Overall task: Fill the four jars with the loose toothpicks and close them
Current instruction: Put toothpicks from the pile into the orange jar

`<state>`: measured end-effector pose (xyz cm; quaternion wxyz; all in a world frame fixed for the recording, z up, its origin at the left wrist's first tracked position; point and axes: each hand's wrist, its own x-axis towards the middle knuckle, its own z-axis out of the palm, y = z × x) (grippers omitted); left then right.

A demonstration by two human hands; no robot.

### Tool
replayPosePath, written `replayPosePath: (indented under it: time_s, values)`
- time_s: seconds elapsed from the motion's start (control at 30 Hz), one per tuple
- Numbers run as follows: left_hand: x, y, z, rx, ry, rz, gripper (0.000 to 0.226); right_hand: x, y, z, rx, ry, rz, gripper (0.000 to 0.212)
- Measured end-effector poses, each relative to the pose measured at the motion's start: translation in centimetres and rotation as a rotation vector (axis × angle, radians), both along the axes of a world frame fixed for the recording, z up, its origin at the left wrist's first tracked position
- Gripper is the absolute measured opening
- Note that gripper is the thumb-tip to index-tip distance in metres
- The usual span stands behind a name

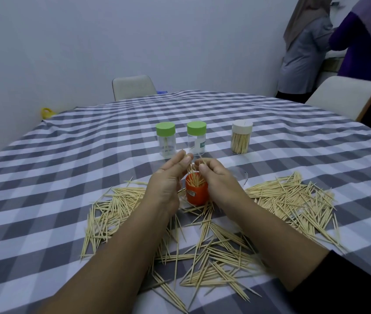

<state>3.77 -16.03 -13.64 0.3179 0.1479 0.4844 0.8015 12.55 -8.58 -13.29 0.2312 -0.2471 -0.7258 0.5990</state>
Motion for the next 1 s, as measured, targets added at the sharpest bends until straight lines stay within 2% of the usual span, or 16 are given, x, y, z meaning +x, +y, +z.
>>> replayPosePath:
  time_s: [0.07,0.13,0.17,0.23,0.33,0.43,0.53,0.67,0.8,0.93,1.0]
  values:
    - [0.0,0.0,-0.1,-0.027,0.003,0.005,0.033,0.0,0.0,0.0,0.019,-0.003,0.008,0.026]
    - [0.1,-0.1,-0.1,-0.099,0.066,0.02,0.013,0.2,0.0,0.2,0.031,0.003,0.017,0.028]
    - [0.2,-0.2,0.0,-0.127,0.097,0.034,0.012,0.3,0.0,0.3,0.034,0.006,0.022,0.029]
    - [0.0,-0.3,0.1,-0.164,0.16,0.064,0.023,0.4,0.1,0.4,0.039,0.011,0.012,0.031]
    - [0.1,-0.8,0.5,-0.215,0.288,0.082,0.028,0.5,0.2,0.7,0.012,0.029,-0.037,0.035]
    - [0.2,-1.2,0.7,-0.308,0.428,0.019,0.047,1.0,0.3,1.3,0.059,0.014,-0.049,0.041]
    - [0.4,-1.6,1.3,-0.374,0.434,-0.008,0.057,1.5,0.7,2.0,0.138,0.002,-0.082,0.044]
    - [0.6,-2.3,2.3,-0.436,0.422,0.045,0.055,2.8,0.9,3.0,0.187,-0.027,-0.115,0.038]
    - [0.9,-3.7,2.6,-0.623,0.476,0.083,0.042,4.8,1.0,3.1,0.331,-0.218,-0.086,0.029]
    - [2.3,-5.9,2.2,-0.731,0.742,0.025,0.02,6.9,0.8,3.2,0.581,-0.534,0.011,0.022]
    - [3.1,-6.7,2.2,-0.792,0.853,0.012,0.019,7.8,0.6,3.2,0.64,-0.631,0.026,0.024]
